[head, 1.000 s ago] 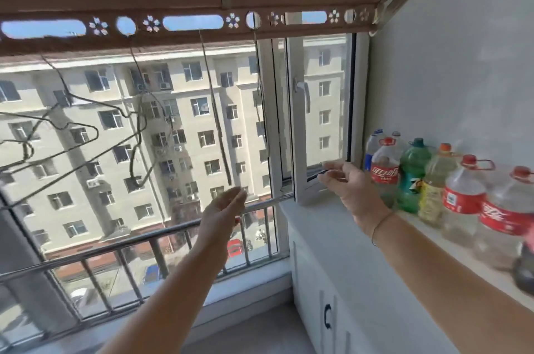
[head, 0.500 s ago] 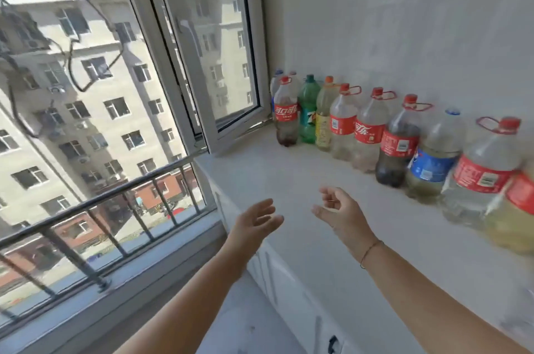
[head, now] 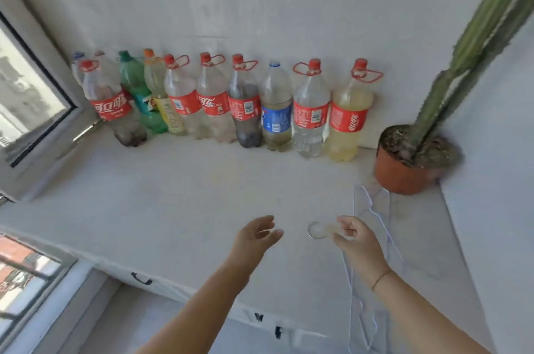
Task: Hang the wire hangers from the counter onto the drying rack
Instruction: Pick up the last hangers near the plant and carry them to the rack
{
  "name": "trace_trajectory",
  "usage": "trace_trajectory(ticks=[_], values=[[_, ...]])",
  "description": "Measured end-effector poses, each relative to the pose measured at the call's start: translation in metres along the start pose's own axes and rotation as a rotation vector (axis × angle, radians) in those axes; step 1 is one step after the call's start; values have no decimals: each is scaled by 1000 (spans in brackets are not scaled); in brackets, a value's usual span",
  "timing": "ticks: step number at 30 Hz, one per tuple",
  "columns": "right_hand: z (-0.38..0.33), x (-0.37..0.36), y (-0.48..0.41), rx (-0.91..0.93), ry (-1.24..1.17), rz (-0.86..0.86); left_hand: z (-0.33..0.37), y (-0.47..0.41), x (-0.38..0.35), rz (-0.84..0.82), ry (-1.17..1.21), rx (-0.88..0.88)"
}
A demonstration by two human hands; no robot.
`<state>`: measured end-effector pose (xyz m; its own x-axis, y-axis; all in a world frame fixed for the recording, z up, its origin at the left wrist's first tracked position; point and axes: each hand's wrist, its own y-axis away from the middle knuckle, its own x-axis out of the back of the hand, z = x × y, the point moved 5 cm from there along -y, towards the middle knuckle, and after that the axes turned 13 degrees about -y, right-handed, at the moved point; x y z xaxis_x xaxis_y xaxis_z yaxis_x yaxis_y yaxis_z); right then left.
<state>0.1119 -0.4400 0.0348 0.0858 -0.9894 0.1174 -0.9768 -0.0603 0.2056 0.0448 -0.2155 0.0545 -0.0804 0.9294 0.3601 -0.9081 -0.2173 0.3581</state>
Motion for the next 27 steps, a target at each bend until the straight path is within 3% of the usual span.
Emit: trace_trajectory(ticks=[5,10,14,22,27], values=[[44,79,19,-154,-37,339,-3,-19,-66,-207,-50,8],[87,117,36,-311,-133,517,-16,-30,-120,-360,-88,71],[102,117,35,-401,-287,489,-30,-39,-146,-427,-63,161],[107,96,19,-627,-821,457,-36,-51,-168,-484,-91,221],[88,94,11,-513,-708,422,-40,-54,-170,-480,-63,275]])
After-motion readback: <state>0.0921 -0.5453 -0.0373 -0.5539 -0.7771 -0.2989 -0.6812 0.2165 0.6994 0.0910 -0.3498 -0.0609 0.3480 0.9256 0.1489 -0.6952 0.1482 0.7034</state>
